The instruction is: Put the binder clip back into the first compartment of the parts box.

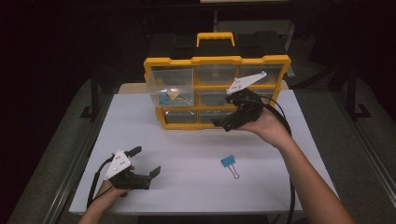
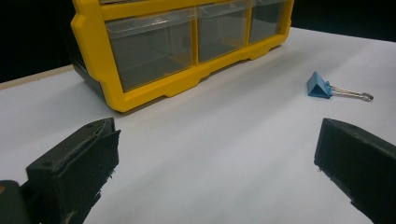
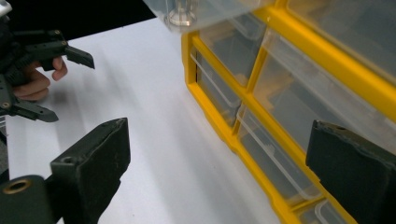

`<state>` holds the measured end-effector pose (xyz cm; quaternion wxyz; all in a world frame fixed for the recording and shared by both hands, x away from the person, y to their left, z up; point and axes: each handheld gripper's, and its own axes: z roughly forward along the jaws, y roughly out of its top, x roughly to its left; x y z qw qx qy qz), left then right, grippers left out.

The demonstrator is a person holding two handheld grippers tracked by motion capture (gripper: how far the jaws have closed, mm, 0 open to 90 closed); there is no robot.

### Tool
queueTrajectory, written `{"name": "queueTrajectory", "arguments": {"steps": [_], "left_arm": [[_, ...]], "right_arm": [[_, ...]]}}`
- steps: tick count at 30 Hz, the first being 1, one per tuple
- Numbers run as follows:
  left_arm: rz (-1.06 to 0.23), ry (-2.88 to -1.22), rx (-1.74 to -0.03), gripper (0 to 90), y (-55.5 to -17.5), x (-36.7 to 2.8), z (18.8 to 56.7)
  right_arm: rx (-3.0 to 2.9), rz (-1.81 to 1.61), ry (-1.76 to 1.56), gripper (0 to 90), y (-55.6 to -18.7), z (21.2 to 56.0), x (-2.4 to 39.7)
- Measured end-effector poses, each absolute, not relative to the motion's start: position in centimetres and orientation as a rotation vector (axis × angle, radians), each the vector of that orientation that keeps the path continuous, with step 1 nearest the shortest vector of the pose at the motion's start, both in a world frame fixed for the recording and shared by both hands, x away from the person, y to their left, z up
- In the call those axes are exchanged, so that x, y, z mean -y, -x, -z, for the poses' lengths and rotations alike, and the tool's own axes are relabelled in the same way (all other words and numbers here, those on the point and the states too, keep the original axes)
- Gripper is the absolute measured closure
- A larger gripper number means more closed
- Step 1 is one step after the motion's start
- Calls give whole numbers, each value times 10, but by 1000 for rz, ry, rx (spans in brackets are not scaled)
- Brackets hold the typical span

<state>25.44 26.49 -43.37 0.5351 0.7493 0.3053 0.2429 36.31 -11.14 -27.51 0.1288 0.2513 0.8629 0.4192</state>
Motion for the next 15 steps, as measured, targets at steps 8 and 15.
{"name": "queueTrajectory", "arguments": {"steps": [8,15], "left_arm": [[-577,-1790,-729,0,-255,-265,434],[-577,-1795,-728,0,-254,-265,434]], "right_arm": [[-2515,-1216,-780,52,-360,296,114],[-2521,-1204,-815,37,-358,314,116]]}}
